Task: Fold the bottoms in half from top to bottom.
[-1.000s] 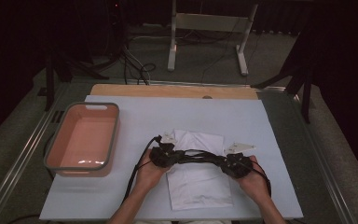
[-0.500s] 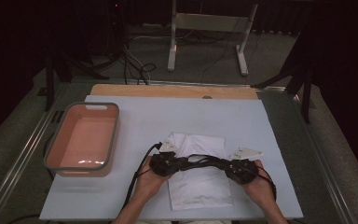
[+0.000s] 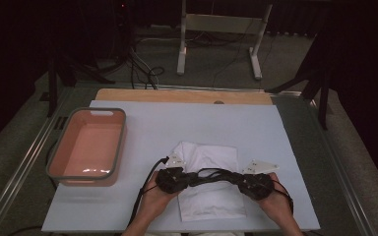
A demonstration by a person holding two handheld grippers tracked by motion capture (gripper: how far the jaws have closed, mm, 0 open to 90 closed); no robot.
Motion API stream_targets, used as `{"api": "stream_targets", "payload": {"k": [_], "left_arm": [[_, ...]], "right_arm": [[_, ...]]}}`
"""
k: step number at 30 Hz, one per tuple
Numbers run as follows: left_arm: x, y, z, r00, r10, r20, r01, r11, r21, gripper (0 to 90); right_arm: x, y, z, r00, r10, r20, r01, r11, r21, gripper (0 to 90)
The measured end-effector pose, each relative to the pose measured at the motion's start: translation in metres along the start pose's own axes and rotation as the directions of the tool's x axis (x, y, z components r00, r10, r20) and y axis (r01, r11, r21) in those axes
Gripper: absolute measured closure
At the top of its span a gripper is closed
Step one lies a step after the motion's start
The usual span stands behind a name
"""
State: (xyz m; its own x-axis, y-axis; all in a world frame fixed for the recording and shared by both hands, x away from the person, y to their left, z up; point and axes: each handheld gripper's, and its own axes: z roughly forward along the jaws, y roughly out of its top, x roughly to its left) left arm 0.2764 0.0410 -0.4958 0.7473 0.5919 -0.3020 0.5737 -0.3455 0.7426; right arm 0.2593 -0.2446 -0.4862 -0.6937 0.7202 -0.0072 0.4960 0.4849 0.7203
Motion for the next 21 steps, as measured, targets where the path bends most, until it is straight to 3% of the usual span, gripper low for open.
{"api": "stream_targets", "payload": {"k": [21], "left_arm": [[-0.015, -0.011, -0.007, 0.9995, 0.009, 0.03, -0.009, 1.0, 0.002, 87.2]], "right_arm": [[0.009, -0.011, -0.011, 0.9989, -0.006, -0.047, 0.007, 1.0, 0.01, 79.4]]}}
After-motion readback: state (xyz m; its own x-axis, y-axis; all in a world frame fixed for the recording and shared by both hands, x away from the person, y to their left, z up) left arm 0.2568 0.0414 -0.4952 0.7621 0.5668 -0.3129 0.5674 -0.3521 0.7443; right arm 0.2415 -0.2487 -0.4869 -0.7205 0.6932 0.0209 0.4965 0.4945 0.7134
